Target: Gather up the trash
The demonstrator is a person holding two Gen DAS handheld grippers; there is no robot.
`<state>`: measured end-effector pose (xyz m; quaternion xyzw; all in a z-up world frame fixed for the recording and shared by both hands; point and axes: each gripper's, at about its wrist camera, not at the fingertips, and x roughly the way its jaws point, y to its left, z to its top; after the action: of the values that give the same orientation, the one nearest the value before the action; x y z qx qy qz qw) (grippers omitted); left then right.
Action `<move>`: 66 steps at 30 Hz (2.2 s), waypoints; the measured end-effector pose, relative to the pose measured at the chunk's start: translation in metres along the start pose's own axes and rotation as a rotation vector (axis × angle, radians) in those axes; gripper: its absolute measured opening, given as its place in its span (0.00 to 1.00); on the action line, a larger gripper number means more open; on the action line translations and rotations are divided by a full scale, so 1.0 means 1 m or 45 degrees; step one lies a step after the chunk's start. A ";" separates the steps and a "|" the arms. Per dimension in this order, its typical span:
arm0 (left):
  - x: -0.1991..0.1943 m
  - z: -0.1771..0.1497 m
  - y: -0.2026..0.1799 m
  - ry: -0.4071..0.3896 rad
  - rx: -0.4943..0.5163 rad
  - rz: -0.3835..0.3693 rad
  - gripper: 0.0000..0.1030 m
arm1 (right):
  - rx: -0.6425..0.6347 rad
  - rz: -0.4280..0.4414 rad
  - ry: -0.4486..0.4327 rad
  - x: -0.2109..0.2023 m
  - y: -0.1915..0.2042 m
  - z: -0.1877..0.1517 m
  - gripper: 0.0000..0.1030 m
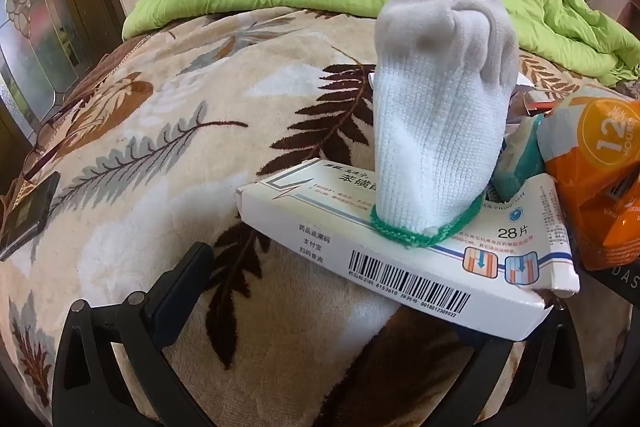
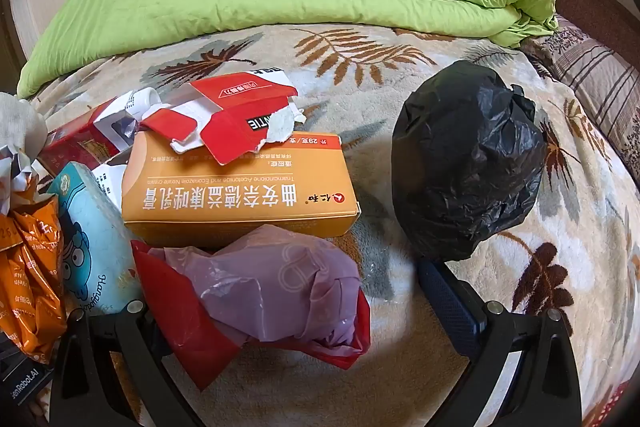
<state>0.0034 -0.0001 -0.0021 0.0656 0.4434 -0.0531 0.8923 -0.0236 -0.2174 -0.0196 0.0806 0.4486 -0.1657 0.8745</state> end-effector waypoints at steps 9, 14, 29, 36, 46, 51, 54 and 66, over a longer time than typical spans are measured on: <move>-0.029 -0.004 0.006 -0.074 -0.009 -0.074 1.00 | -0.100 0.119 0.182 -0.008 -0.010 0.003 1.00; -0.077 -0.019 0.006 -0.249 -0.019 -0.069 1.00 | -0.034 0.241 0.176 -0.056 -0.037 -0.016 0.99; -0.217 -0.121 0.012 -0.627 0.036 -0.120 1.00 | -0.115 0.218 -0.394 -0.207 -0.066 -0.114 1.00; -0.249 -0.151 0.019 -0.743 0.050 -0.060 1.00 | -0.086 0.148 -0.499 -0.233 -0.072 -0.131 1.00; -0.252 -0.156 0.020 -0.681 0.080 -0.079 1.00 | -0.094 0.097 -0.568 -0.248 -0.075 -0.148 0.99; -0.253 -0.154 0.013 -0.704 0.074 -0.105 1.00 | -0.093 0.095 -0.562 -0.248 -0.074 -0.148 0.99; -0.242 -0.151 0.008 -0.663 0.085 -0.096 1.00 | -0.084 0.085 -0.520 -0.242 -0.074 -0.146 0.99; -0.224 -0.138 0.019 -0.650 0.008 -0.105 1.00 | -0.098 0.048 -0.430 -0.226 -0.069 -0.137 0.98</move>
<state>-0.2365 0.0498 0.0952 0.0348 0.2061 -0.1057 0.9722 -0.2746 -0.1933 0.0840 0.0265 0.2997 -0.1432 0.9429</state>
